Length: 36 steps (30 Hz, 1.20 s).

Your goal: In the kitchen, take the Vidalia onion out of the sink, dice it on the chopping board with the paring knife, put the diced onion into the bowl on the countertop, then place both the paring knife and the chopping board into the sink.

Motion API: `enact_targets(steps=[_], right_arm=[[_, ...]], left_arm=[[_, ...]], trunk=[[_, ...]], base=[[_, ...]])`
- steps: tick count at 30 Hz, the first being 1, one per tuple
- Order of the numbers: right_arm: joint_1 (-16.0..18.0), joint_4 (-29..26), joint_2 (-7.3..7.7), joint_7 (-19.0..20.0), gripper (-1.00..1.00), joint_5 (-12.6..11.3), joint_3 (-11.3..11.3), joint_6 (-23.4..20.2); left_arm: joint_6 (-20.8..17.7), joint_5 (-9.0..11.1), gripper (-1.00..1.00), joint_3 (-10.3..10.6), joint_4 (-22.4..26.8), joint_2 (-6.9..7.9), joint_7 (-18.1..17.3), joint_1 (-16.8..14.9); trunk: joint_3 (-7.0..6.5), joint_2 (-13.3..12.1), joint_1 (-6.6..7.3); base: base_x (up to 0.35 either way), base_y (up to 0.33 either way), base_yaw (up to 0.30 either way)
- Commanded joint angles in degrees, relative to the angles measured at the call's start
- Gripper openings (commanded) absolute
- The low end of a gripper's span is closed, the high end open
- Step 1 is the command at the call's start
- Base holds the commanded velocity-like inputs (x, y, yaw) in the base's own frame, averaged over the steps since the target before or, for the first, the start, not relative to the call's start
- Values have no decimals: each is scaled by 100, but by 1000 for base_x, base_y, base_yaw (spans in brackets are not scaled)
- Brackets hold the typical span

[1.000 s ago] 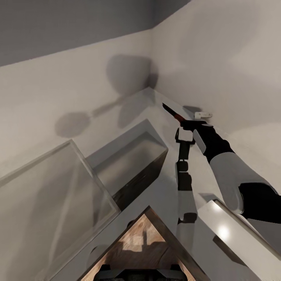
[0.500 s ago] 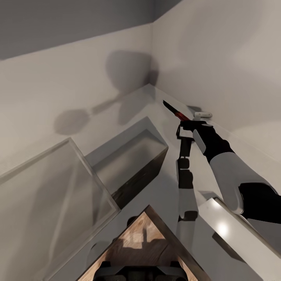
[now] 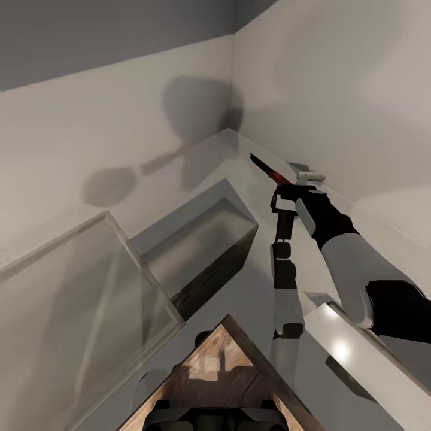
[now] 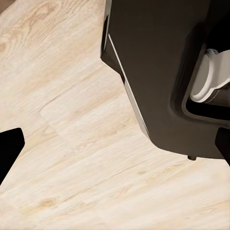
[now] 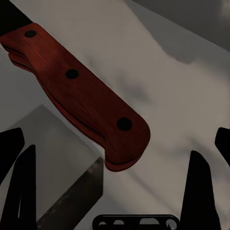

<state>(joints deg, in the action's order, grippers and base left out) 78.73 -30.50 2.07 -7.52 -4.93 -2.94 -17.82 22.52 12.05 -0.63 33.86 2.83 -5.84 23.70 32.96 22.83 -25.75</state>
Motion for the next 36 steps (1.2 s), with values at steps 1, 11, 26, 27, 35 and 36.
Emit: enact_targets(steps=[1, 11, 26, 27, 35, 36], right_arm=[[2, -9, 5, -39, 100, -52, -31, -29], [2, -9, 4, -39, 100, -52, -31, -29], [2, 0, -19, -35, 100, -52, -40, -29], [2, 0, -23, -33, 100, -52, -40, -29], [2, 0, -39, -26, 100, -52, -47, -37], [2, 0, -38, -25, 100, -52, -48, -37]], left_arm=[[-2, 61, 100, -7, 7, -1, -51, 3], [-2, 61, 100, -6, 7, -1, -54, 3], [-2, 61, 100, -7, 12, 0, -53, 3], [-2, 61, 100, -7, 13, 3, -53, 3], [-2, 61, 100, -7, 14, 2, -52, 3], [-2, 61, 100, -7, 15, 2, -51, 3]], trunk=[[7, 9, -4], [7, 9, -4], [7, 9, -4], [7, 9, -4], [7, 9, -4], [7, 9, -4]], base=[[35, 0, 0], [15, 0, 0], [7, 0, 0], [76, 0, 0], [27, 0, 0], [2, 0, 0]])
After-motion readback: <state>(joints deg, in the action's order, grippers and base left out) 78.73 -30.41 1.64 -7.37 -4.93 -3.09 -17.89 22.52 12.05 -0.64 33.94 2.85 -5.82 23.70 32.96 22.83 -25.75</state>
